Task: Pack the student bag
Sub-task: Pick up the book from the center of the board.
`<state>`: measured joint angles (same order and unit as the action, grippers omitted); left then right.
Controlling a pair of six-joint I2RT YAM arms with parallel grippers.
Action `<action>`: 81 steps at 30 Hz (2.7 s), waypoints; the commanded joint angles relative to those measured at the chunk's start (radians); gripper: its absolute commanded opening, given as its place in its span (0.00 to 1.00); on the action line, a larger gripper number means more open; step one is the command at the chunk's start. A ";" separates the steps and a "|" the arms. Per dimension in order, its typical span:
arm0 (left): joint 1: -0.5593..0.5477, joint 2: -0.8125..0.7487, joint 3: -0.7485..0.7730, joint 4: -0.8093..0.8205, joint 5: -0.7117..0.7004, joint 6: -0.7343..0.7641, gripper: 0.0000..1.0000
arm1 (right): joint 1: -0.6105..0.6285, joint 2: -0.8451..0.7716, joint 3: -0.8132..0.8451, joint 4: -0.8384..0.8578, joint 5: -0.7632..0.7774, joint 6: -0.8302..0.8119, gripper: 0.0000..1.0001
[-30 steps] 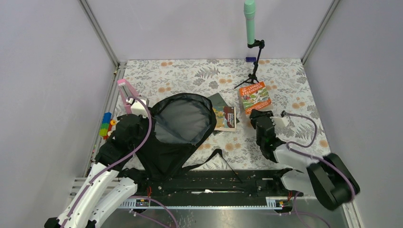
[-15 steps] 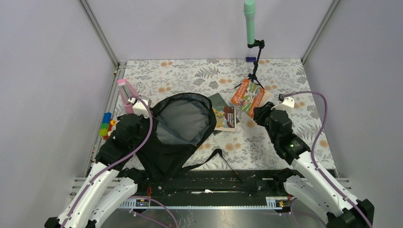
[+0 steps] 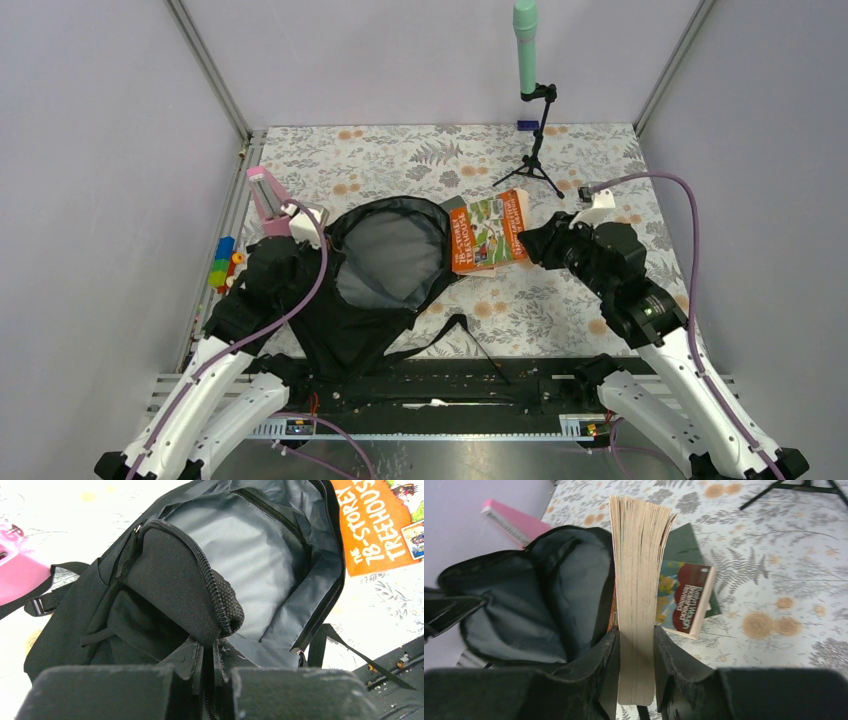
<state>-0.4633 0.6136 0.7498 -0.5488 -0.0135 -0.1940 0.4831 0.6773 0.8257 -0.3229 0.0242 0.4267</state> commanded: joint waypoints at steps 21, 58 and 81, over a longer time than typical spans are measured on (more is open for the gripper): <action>0.000 0.063 0.031 0.032 -0.174 -0.018 0.00 | 0.027 0.164 0.346 -0.377 0.284 -0.319 0.00; 0.001 0.054 0.029 0.030 -0.169 -0.019 0.00 | 0.075 0.490 0.234 -0.402 0.167 -0.253 0.39; 0.000 0.028 0.021 0.056 -0.084 -0.002 0.00 | 0.078 0.449 0.314 -0.453 0.328 -0.170 0.00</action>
<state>-0.4633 0.6746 0.7509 -0.5743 -0.1448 -0.2100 0.5518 1.2049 1.0321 -0.7284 0.2501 0.2565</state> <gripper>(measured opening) 0.033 0.347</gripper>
